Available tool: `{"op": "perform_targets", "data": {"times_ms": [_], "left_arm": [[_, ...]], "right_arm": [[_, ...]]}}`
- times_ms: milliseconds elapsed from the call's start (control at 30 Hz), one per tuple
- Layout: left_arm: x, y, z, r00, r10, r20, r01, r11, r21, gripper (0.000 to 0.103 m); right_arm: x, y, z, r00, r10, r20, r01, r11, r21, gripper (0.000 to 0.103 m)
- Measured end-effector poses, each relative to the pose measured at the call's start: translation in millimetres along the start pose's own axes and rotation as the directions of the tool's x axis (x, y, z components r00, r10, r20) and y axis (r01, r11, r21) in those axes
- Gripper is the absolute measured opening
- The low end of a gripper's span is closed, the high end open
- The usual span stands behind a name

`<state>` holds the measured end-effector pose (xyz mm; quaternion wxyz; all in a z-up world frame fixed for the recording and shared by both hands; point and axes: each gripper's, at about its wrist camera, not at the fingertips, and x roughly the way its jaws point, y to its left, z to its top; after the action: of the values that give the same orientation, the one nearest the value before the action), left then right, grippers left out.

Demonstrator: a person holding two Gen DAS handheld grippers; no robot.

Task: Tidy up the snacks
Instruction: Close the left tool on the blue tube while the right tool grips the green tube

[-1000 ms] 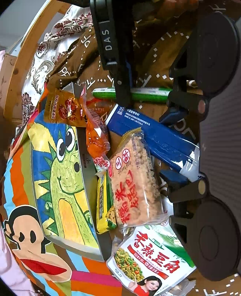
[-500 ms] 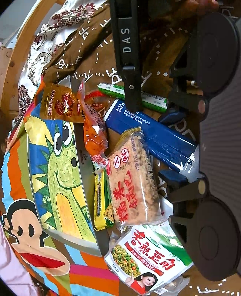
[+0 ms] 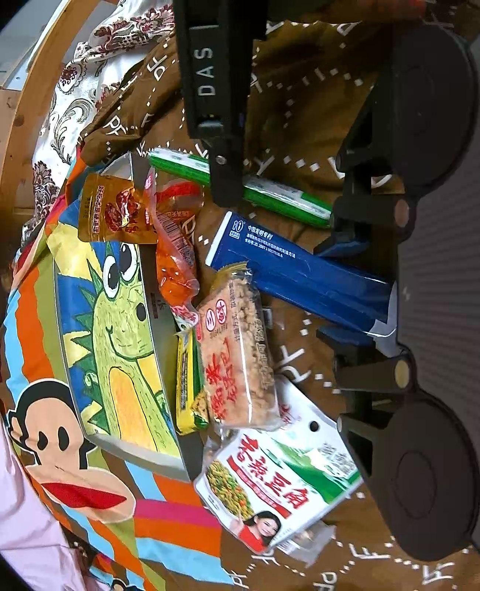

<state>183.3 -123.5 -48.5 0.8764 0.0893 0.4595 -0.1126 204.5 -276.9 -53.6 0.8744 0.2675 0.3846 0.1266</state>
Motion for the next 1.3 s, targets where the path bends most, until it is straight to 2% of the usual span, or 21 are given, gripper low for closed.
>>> {"op": "perform_targets", "data": {"times_ms": [133, 433, 600, 733, 1100, 1200, 1300], "left_arm": [[-11, -5, -4, 1.0, 0.012, 0.013, -0.012, 1.0, -0.005, 0.04], [-39, -9, -19, 0.995, 0.021, 0.093, -0.012, 0.995, -0.099, 0.035], [-54, -9, -20, 0.981, 0.009, 0.196, 0.013, 0.994, -0.113, 0.032], [-57, -7, -14, 0.973, 0.005, 0.23, 0.025, 0.992, -0.128, 0.031], [-41, -5, -17, 0.979, -0.036, 0.2, 0.055, 0.994, -0.093, 0.031], [-34, -4, -15, 0.986, -0.063, 0.157, 0.075, 0.994, -0.077, 0.031], [-20, -4, -14, 0.991, -0.102, 0.082, 0.106, 0.993, -0.049, 0.032]], "right_arm": [[-12, -1, 1, 0.999, 0.002, 0.043, -0.002, 1.0, -0.003, 0.024], [-33, 5, 5, 0.991, -0.026, 0.13, 0.032, 0.998, -0.049, 0.023], [-39, 8, 7, 0.982, -0.046, 0.181, 0.062, 0.995, -0.081, 0.023], [-40, 8, 9, 0.978, -0.056, 0.199, 0.074, 0.994, -0.084, 0.023], [-32, 7, 10, 0.981, -0.069, 0.18, 0.085, 0.993, -0.08, 0.023], [-30, 7, 10, 0.982, -0.076, 0.171, 0.091, 0.992, -0.086, 0.023], [-29, 7, 9, 0.983, -0.079, 0.168, 0.095, 0.992, -0.087, 0.023]]}}
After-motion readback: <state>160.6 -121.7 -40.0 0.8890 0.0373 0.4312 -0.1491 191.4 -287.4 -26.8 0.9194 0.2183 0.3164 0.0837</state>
